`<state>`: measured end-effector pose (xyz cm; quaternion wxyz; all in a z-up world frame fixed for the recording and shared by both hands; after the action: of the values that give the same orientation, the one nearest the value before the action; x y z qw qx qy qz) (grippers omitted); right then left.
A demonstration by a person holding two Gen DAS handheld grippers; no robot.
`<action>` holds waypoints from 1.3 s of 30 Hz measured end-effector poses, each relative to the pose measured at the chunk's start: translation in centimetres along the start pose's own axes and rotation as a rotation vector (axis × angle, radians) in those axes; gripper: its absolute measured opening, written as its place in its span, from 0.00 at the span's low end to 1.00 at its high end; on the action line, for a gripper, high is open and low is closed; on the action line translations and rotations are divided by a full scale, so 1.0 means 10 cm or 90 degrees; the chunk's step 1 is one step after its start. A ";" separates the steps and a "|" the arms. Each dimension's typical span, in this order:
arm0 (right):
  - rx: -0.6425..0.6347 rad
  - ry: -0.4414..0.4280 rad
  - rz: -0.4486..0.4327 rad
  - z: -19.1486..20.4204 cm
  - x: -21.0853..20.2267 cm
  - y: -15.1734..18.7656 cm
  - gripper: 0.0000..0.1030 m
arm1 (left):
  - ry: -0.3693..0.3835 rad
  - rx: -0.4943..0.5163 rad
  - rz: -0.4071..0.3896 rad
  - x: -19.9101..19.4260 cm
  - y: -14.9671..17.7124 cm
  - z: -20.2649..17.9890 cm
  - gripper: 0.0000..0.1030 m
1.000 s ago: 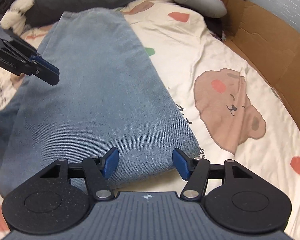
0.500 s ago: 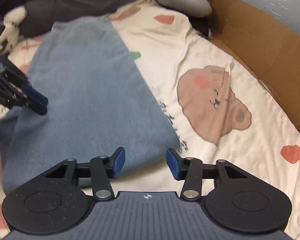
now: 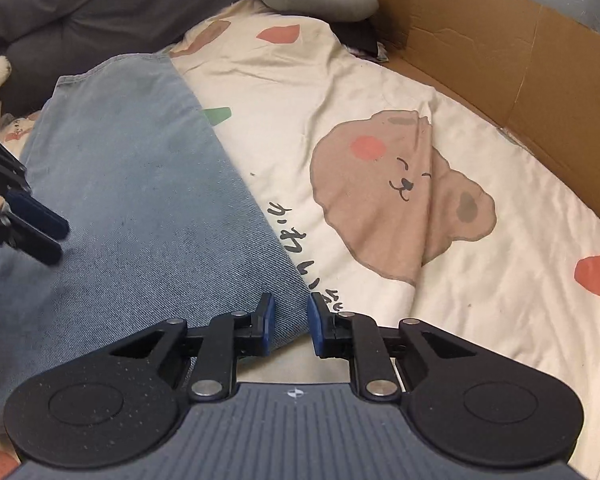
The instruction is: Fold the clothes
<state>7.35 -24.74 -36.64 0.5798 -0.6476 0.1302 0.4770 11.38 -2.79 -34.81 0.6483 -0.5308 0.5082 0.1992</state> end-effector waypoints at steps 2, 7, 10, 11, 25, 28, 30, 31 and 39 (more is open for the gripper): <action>-0.012 0.002 0.010 0.01 -0.01 0.00 0.24 | 0.004 0.005 0.003 0.04 0.03 -0.06 0.24; -0.006 0.026 0.016 0.03 -0.14 -0.01 0.24 | 0.012 -0.003 0.002 0.06 0.11 -0.16 0.24; -0.020 0.007 0.010 0.15 -0.22 -0.01 0.23 | 0.012 0.004 -0.001 0.05 0.14 -0.16 0.24; -0.024 -0.005 0.007 0.19 -0.24 -0.01 0.23 | 0.014 0.001 0.001 0.04 0.14 -0.14 0.24; -0.100 -0.078 0.052 0.81 -0.19 0.19 0.21 | 0.005 -0.021 0.036 -0.14 0.43 0.11 0.23; -0.133 -0.102 0.065 0.99 -0.20 0.23 0.21 | 0.000 -0.031 0.053 -0.21 0.54 0.19 0.23; -0.141 -0.119 0.071 1.07 -0.21 0.24 0.21 | -0.004 -0.034 0.062 -0.25 0.61 0.24 0.22; -0.140 -0.129 0.075 1.09 -0.22 0.25 0.21 | -0.003 -0.036 0.067 -0.28 0.64 0.26 0.20; -0.172 -0.192 0.104 1.30 -0.23 0.30 0.21 | -0.025 -0.046 0.115 -0.38 0.84 0.41 0.09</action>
<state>-2.06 -15.09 -35.08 0.4600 -0.6278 0.0287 0.6272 4.95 4.92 -35.93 0.6182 -0.5019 0.5333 0.2854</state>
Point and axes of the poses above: each gripper's, at about its wrist camera, not at the fingertips, and x roughly the way its jaws point, z to its left, y to its underside, the point moved 1 cm from there along x, roughly the way its jaws point, and after that the axes turned 9 degrees about -y, right-handed, at the moved point
